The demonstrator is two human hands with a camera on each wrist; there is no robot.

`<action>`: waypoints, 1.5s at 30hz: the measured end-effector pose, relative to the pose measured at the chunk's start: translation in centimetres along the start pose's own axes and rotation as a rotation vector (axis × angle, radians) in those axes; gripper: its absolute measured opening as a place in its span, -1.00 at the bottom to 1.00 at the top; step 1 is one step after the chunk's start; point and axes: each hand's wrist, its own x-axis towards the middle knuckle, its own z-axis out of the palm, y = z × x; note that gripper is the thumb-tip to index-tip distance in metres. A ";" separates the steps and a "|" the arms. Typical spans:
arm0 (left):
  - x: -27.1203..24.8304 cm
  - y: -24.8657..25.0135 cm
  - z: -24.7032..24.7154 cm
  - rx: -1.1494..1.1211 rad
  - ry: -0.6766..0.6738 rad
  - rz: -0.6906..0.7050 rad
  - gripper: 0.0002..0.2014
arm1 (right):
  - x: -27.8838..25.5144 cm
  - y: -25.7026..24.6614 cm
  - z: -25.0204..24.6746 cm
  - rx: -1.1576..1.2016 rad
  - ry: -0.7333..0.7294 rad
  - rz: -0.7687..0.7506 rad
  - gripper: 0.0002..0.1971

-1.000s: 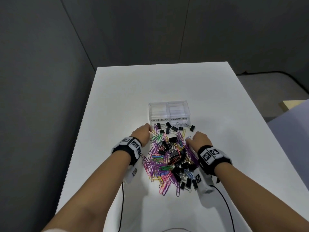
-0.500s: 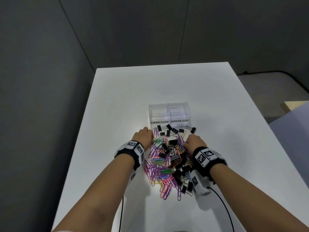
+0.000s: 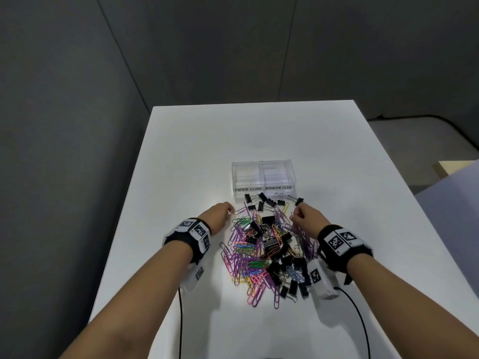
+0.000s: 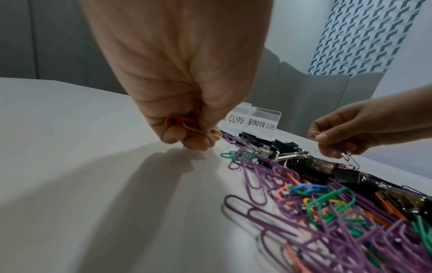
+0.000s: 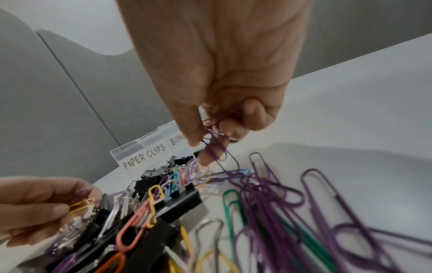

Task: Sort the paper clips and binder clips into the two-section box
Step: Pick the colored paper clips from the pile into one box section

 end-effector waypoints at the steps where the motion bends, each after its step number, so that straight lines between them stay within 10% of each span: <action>1: -0.1 0.0 -0.1 -0.024 -0.005 -0.002 -0.67 | 0.0 0.1 -0.2 0.013 0.015 -0.012 -0.90; 10: -0.8 1.3 -0.5 -0.047 0.188 -0.032 -0.64 | 0.2 0.0 -0.4 0.316 0.162 0.039 -0.75; 21: -1.0 1.5 -0.3 -0.405 0.116 0.014 -0.97 | -0.7 1.7 -1.9 -0.115 0.028 0.076 -0.74; 30: -1.7 2.4 -0.7 -0.674 0.111 -0.078 -0.66 | -1.7 1.5 0.5 -0.360 0.021 0.024 -0.83; 45: -1.6 3.1 -5.3 0.010 -0.138 -0.068 -0.61 | 0.0 -7.7 -4.7 -0.214 -0.006 -0.251 -0.83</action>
